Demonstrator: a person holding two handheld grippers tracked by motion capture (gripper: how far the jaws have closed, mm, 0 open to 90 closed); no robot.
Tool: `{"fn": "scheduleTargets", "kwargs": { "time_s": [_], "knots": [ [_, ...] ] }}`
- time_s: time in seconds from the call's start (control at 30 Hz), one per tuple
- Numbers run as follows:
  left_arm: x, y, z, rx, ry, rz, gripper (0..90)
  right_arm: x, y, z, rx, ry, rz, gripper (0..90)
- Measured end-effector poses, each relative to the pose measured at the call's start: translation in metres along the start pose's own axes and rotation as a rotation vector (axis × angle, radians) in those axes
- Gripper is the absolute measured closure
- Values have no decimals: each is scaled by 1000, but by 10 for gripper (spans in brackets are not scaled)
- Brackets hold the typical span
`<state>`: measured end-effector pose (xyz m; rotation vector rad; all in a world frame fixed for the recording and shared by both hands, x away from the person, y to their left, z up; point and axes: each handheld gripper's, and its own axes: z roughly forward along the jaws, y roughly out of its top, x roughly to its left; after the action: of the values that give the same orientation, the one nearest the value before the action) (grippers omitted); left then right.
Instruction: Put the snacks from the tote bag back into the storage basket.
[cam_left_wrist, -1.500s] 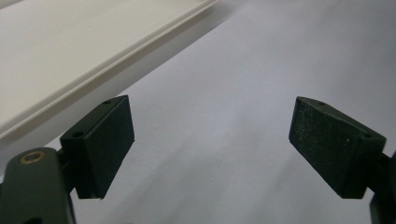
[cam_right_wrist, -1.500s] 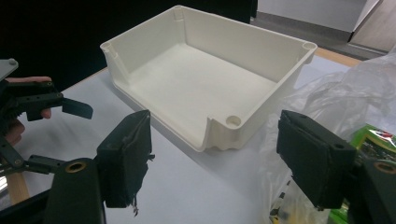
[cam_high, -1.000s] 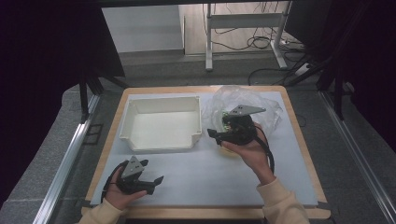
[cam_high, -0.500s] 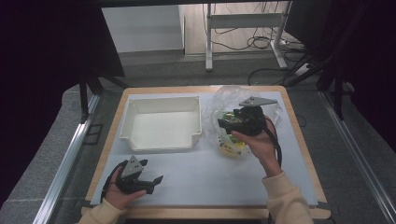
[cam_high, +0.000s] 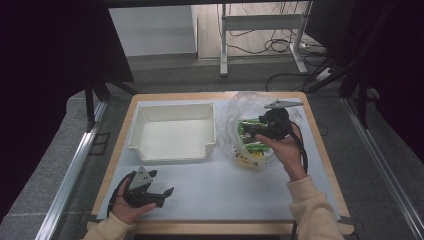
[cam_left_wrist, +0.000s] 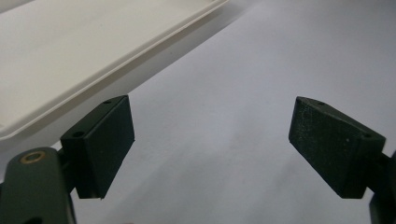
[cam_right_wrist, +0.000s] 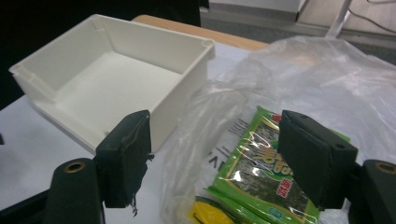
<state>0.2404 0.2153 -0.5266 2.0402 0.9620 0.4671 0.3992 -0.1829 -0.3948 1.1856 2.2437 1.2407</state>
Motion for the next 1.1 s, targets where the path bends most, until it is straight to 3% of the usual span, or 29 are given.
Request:
{"fn": "scheduleTargets", "kwargs": {
  "time_s": [0.27, 0.8, 0.9, 0.97, 1.1],
  "knots": [
    [-1, 0, -2, -10, -23, 14, 144, -16, 5, 14, 55, -34, 44, 270],
    [-2, 0, 0, -5, -21, 15, 144, -49, 11, 36, 127, -88, 108, 268],
    [-1, 0, -2, -14, -13, 9, 144, -53, 11, 40, 119, -80, 97, 271],
    [0, 0, -2, -16, -10, 2, 145, -55, 11, 43, 135, -106, 92, 266],
    [-1, 0, -2, -13, -9, 2, 145, -60, 9, 49, 166, -111, 110, 255]
  ]
}}
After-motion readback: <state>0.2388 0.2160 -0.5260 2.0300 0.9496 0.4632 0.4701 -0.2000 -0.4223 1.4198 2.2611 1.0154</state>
